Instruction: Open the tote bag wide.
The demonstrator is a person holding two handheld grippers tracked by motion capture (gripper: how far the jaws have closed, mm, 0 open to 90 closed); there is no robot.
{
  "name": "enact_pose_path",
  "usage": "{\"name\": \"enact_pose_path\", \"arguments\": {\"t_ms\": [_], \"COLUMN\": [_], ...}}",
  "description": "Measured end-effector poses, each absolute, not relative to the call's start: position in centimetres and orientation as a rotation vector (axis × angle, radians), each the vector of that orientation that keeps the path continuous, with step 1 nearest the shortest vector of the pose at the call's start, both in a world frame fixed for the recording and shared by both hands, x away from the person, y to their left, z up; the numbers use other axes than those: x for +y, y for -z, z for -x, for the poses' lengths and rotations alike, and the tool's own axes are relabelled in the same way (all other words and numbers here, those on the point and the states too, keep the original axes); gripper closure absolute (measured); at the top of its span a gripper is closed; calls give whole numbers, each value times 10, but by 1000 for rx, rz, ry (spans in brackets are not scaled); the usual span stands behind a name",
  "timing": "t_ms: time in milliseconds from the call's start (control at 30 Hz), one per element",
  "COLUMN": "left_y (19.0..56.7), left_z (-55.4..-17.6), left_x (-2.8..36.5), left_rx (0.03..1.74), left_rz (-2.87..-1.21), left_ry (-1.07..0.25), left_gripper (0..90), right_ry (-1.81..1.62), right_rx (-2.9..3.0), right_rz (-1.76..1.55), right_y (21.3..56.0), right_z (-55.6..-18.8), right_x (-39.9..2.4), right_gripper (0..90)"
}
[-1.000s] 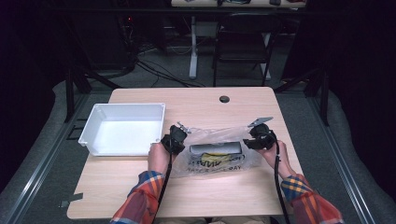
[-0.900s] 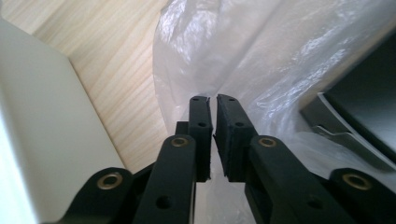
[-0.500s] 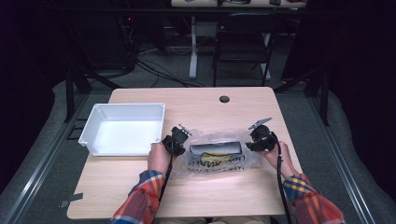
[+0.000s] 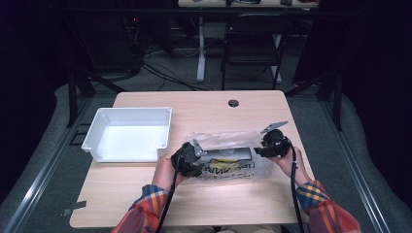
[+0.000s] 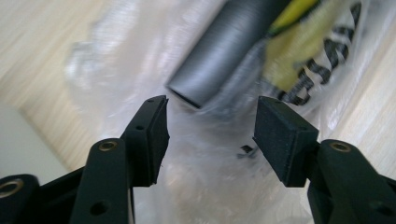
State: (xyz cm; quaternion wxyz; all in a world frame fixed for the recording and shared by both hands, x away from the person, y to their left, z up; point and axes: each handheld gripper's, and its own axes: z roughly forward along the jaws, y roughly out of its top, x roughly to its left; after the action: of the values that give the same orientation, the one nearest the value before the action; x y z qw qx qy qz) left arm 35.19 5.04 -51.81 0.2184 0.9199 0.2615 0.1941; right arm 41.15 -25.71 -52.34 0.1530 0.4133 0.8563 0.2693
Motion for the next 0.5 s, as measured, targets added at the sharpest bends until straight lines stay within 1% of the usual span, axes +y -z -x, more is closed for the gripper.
{"name": "enact_pose_path", "arguments": {"t_ms": [33,67,100,133,233,300,333,400,500], "left_y": [521,522,522,522,520,520,519,520,521], "left_z": [-351,-350,-349,-347,-344,-343,-343,-342,-339], "left_x": [49,48,48,49,50,52,53,55,57], "left_rx": [702,685,667,654,616,602,584,568,538], "left_rz": [-2556,-2566,-2574,-2560,-2558,-2555,-2558,-2554,-2559], "left_ry": [-540,-548,-564,-571,-543,-504,-485,-438,-423], "left_gripper": [511,590,632,695,814,860,868,874,872], "right_ry": [-773,-778,-778,-778,-772,-769,-763,-755,-743], "right_rx": [2453,2450,2451,2453,2457,2455,2459,2463,2472], "right_rz": [-1186,-1185,-1188,-1193,-1206,-1213,-1213,-1224,-1225], "right_y": [524,525,525,525,526,528,528,530,533], "right_z": [-411,-411,-411,-411,-412,-412,-412,-413,-415], "right_x": [-257,-257,-257,-257,-259,-260,-260,-260,-259], "right_gripper": [551,549,549,549,549,546,545,538,536]}}
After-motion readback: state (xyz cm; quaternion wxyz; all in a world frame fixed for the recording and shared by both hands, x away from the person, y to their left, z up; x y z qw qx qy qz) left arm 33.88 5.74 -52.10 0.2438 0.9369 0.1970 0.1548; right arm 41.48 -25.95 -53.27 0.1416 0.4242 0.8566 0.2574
